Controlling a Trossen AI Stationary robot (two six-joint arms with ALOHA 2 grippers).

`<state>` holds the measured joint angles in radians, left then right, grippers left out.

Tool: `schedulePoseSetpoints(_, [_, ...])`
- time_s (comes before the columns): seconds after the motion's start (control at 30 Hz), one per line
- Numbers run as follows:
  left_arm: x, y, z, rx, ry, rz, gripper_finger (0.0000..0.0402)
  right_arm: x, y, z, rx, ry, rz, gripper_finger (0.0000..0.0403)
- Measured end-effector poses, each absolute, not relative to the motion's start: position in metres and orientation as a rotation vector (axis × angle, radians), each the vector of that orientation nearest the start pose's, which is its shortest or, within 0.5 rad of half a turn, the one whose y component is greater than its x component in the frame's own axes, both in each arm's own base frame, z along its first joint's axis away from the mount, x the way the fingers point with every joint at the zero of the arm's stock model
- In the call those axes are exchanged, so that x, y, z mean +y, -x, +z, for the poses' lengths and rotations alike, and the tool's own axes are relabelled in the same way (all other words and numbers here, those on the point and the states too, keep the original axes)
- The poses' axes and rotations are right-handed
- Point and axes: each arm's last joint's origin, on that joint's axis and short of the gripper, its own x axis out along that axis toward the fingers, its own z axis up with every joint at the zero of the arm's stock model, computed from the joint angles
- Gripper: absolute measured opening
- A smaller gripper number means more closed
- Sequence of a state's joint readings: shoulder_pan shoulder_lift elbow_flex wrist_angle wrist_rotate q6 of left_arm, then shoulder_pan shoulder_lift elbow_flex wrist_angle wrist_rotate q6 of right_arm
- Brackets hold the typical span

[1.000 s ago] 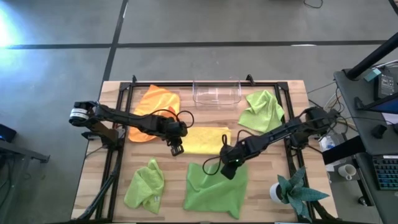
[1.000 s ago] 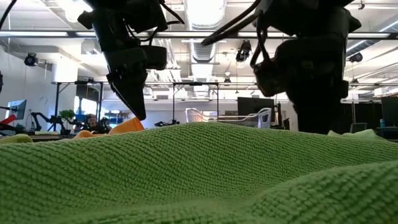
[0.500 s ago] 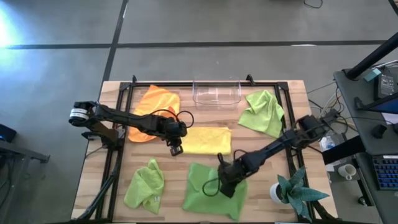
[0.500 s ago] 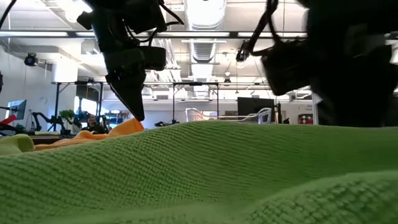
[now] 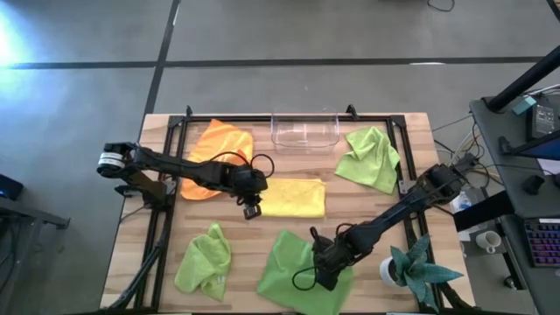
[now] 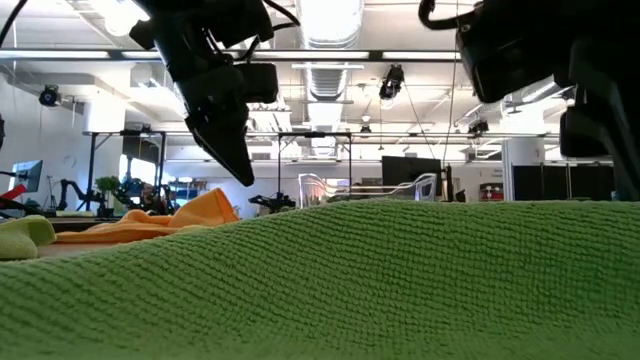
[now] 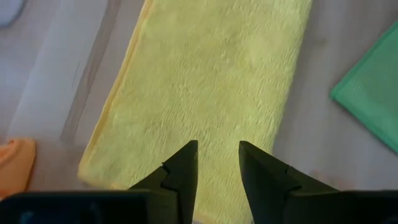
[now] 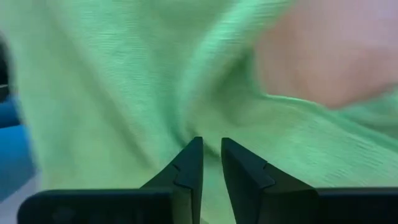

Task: Fold microfiber towels
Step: Fold the yellow microfiber cloth

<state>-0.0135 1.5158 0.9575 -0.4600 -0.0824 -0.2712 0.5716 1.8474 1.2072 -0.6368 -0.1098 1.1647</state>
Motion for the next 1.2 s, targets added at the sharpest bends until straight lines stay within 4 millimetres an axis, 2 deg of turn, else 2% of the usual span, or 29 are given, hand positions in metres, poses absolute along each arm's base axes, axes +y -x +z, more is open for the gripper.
schedulePoseSetpoints(0.13, [-0.002, -0.297, 0.206, 0.985, 0.201, 0.196, 0.0101, 0.184, -0.286, 0.179, 1.4, -0.58, -0.301, 0.0056])
schedulePoseSetpoints(0.27, [-0.002, -0.296, 0.203, 0.983, 0.201, 0.195, 0.0101, 0.17, -0.275, 0.2, 1.315, -0.516, -0.383, 0.0056])
schedulePoseSetpoints(0.37, [-0.002, -0.294, 0.198, 0.994, 0.209, 0.201, 0.0101, 0.153, -0.267, 0.212, 1.23, -0.477, -0.458, 0.0056])
schedulePoseSetpoints(0.53, [-0.002, -0.291, 0.194, 1.008, 0.209, 0.203, 0.0101, 0.119, -0.255, 0.226, 1.115, -0.513, -0.535, 0.0056])
schedulePoseSetpoints(0.67, [-0.003, -0.289, 0.189, 1.01, 0.219, 0.206, 0.0101, 0.092, -0.245, 0.224, 1.092, -0.556, -0.6, 0.0056])
schedulePoseSetpoints(0.83, [-0.003, -0.285, 0.183, 1.025, 0.303, 0.248, 0.0101, 0.064, -0.24, 0.21, 1.036, -0.619, -0.634, 0.0056])
schedulePoseSetpoints(1.03, [-0.004, -0.283, 0.178, 1.044, 0.308, 0.246, 0.0101, 0.043, -0.253, 0.189, 0.895, -0.666, -0.504, 0.0056])
schedulePoseSetpoints(1.2, [-0.004, -0.283, 0.178, 1.039, 0.352, 0.271, 0.0101, 0.029, -0.262, 0.175, 0.869, -0.679, -0.506, 0.0056])
